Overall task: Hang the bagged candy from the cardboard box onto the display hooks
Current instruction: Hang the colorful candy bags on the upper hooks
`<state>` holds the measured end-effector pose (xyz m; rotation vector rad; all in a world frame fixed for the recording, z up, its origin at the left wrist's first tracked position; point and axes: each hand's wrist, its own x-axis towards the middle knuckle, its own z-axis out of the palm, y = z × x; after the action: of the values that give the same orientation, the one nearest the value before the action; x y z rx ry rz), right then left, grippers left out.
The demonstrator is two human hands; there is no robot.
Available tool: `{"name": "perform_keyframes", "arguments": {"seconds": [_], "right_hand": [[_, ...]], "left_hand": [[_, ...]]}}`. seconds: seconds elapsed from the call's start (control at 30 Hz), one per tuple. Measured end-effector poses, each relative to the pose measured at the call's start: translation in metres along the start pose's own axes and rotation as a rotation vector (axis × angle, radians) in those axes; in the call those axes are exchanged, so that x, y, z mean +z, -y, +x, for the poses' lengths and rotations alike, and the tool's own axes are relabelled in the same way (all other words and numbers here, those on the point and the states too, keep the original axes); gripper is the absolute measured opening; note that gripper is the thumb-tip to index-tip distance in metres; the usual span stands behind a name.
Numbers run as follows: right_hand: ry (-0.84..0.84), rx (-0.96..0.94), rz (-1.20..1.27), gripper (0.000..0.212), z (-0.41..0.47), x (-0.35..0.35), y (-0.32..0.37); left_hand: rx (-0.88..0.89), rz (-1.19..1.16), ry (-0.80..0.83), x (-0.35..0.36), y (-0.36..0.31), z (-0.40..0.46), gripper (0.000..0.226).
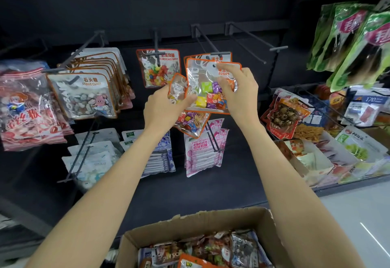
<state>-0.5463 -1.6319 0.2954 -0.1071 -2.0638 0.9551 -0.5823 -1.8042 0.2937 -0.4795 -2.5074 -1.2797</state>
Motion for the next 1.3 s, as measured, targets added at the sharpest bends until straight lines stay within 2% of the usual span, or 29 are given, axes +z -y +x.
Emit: {"name": "perform_keyframes", "arguments": {"seconds": [0.3,0.5,0.6,0.7,0.77,0.83,0.9,0.97,1.0,1.07,1.17,1.23,1.3], "right_hand": [[0.006,-0.006,-0.017,0.027,0.006,0.003,-0.006],[0.019,-0.002,-0.151,0.027,0.039,0.030,-0.019],[-0.040,-0.032,-0.205,0.023,0.047,0.042,-0.025],[-0.092,-0.028,-0.230,0.033,0.036,0.047,-0.028],[-0.104,0.048,-0.129,0.039,0.011,0.042,-0.023],[-0.076,0.211,0.151,0.039,-0.022,0.026,-0.013],[0.007,0.387,0.462,0.041,-0.051,0.006,0.001],[0.030,0.402,0.618,0.050,-0.067,-0.010,0.013],[0.010,0.360,0.642,0.056,-0.070,-0.015,0.019],[-0.077,0.265,0.596,0.060,-0.067,-0.017,0.023],[-0.187,0.176,0.411,0.035,-0.051,-0.012,0.015],[-0.193,0.150,0.304,0.021,-0.038,-0.008,0.003],[-0.156,0.147,0.248,0.024,-0.028,-0.003,-0.005]], "left_hand": [[0.004,-0.007,0.021,0.004,0.004,0.005,0.036],[-0.119,0.111,0.050,0.012,0.005,0.036,0.043],[-0.143,0.258,0.022,0.003,0.019,0.040,0.035],[-0.010,0.455,0.005,-0.015,0.025,0.021,0.025],[0.051,0.363,0.068,-0.027,0.024,0.010,0.021],[0.064,0.075,0.134,-0.035,0.014,0.001,0.013],[0.073,-0.188,0.106,-0.034,0.000,-0.006,0.008],[0.057,-0.410,0.055,-0.021,-0.017,-0.012,0.008],[0.049,-0.497,0.043,-0.011,-0.025,-0.016,0.011],[0.036,-0.603,0.001,0.013,-0.036,-0.020,0.032],[0.106,-0.645,-0.225,0.040,-0.040,-0.022,0.057],[0.187,-0.577,-0.291,0.050,-0.039,-0.017,0.054],[0.230,-0.451,-0.266,0.054,-0.037,-0.011,0.042]]}}
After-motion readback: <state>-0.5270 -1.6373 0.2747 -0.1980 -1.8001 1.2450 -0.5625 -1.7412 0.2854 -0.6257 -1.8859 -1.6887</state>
